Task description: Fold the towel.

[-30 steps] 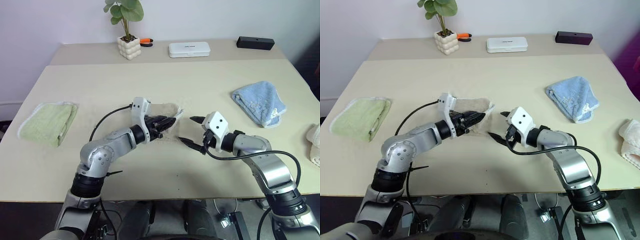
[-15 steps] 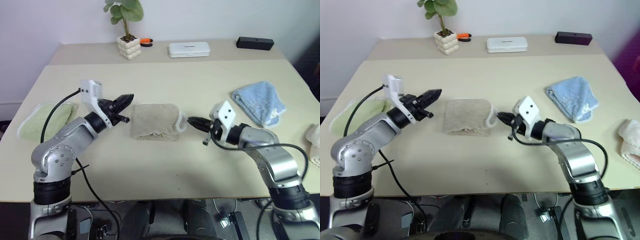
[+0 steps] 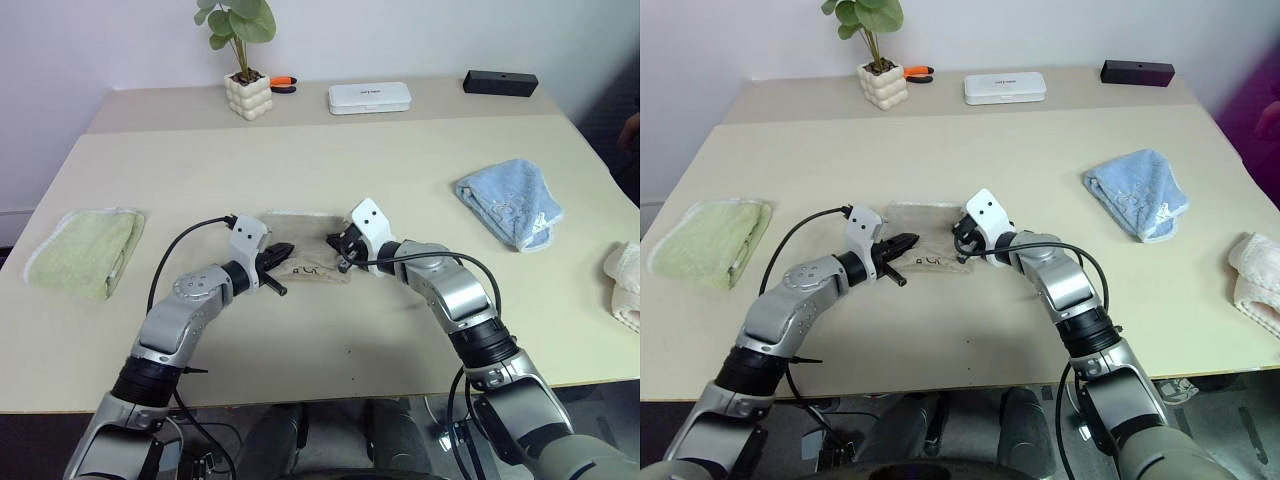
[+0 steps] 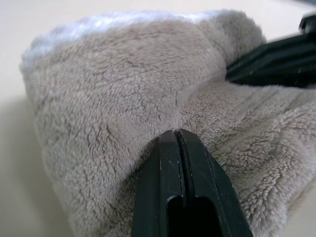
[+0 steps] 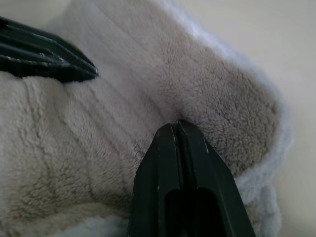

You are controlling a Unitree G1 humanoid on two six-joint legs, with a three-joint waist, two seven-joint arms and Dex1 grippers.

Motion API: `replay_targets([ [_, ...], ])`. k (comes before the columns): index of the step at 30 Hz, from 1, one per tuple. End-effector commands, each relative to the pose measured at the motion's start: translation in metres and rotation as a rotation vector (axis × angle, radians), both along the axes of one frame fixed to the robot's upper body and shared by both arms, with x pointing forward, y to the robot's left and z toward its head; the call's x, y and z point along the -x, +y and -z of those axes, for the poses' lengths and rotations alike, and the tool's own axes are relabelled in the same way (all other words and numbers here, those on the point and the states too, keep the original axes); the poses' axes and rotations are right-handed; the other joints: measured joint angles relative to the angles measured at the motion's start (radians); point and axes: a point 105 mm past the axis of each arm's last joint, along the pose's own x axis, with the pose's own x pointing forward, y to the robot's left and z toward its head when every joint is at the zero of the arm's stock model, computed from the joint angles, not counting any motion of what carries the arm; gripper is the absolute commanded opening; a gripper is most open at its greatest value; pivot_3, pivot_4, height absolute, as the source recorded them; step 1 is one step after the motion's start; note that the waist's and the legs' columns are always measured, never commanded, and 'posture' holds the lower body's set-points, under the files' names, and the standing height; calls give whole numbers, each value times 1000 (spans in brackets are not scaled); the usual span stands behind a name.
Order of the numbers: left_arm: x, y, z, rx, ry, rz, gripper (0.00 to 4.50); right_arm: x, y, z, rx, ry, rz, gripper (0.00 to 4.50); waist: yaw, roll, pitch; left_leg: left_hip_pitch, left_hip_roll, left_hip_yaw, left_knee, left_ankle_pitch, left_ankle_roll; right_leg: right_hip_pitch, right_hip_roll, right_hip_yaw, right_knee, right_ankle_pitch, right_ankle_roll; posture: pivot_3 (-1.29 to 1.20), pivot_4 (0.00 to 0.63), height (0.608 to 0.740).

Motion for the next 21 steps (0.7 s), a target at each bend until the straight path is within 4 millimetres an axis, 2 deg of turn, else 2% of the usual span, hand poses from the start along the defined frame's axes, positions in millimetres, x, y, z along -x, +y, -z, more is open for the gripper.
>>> replay_targets([
  [1,3,4,-2,49,-25,-16,0,3,-4,0,-13,-13,11,75,0,0,0,0,0,0,0,0,0,0,0,0,0,0,0,0,150,740],
  [4,6,8,-16,119,-83,-37,0,4,-9,-22,-88,-52,7,75,1,0,0,0,0,0,0,0,0,0,0,0,0,0,0,0,150,740],
  [7,11,27,-35,169,-148,-85,0,11,-23,-44,-152,-53,-5,814,0,0,0,0,0,0,0,0,0,-1,0,0,0,0,0,0,150,740],
  [10,31,57,-41,31,-231,-77,0,25,-46,-57,-253,49,32,2244,-3,0,0,-1,1,0,0,0,0,-1,1,0,0,0,0,0,150,740],
  [12,43,64,-39,-61,-257,-29,0,31,-53,-52,-317,166,83,3264,-4,1,0,0,5,2,0,-3,-2,-1,4,3,-1,0,-1,0,150,740],
  [14,50,65,-40,-67,-261,-11,0,34,-56,-41,-364,264,140,4202,1,1,0,0,7,3,-1,-6,2,-2,6,3,-1,1,-3,0,150,740],
  [16,52,65,-41,-52,-256,-7,0,35,-56,-33,-384,328,180,4202,2,1,0,0,8,3,-1,-6,3,-2,7,3,-1,2,-4,0,150,740],
  [21,60,52,-44,-36,-264,37,0,35,-38,-21,-487,469,207,4202,2,2,1,0,8,4,0,-6,2,-2,7,3,-1,3,-6,0,150,740],
])
